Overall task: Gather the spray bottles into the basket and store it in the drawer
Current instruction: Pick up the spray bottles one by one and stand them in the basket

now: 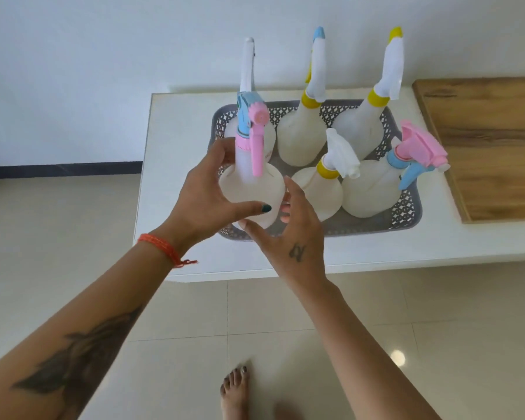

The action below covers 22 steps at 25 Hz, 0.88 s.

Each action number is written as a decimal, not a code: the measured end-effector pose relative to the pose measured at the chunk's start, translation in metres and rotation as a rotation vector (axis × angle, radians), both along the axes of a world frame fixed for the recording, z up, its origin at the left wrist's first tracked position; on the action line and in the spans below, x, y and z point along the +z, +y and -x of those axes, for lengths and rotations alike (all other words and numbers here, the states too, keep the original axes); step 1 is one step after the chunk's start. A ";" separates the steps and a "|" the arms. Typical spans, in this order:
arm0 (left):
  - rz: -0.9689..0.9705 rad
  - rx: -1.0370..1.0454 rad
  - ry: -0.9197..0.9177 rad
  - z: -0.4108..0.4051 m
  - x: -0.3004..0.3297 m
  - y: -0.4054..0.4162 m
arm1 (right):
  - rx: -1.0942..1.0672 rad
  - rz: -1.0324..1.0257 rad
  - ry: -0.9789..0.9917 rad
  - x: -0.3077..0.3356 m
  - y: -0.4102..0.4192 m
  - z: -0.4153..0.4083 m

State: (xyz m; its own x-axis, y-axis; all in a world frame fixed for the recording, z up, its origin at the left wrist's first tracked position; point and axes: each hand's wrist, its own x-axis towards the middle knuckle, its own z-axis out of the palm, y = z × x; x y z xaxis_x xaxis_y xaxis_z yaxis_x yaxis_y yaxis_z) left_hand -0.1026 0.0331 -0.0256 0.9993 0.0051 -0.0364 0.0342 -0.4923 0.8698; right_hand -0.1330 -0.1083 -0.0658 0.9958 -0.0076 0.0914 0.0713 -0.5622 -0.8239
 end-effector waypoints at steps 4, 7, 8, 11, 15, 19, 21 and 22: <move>-0.017 -0.058 -0.027 -0.016 -0.026 0.004 | -0.023 0.040 0.015 -0.019 0.010 -0.015; -0.077 -0.079 -0.051 -0.020 -0.041 0.004 | -0.049 0.107 0.021 -0.025 0.016 -0.020; -0.093 -0.078 -0.056 -0.021 -0.046 0.004 | -0.059 0.146 0.021 -0.026 0.018 -0.021; -0.133 -0.081 -0.073 -0.022 -0.054 0.005 | -0.078 0.212 0.036 -0.027 0.021 -0.023; -0.190 -0.098 -0.106 -0.023 -0.057 0.004 | -0.101 0.247 0.033 -0.027 0.026 -0.022; -0.254 -0.112 -0.134 -0.021 -0.060 0.002 | -0.102 0.272 0.068 -0.029 0.028 -0.021; -0.274 -0.108 -0.142 -0.019 -0.062 0.001 | -0.112 0.267 0.072 -0.030 0.028 -0.020; -0.284 -0.103 -0.144 -0.018 -0.062 0.000 | -0.119 0.262 0.056 -0.029 0.028 -0.019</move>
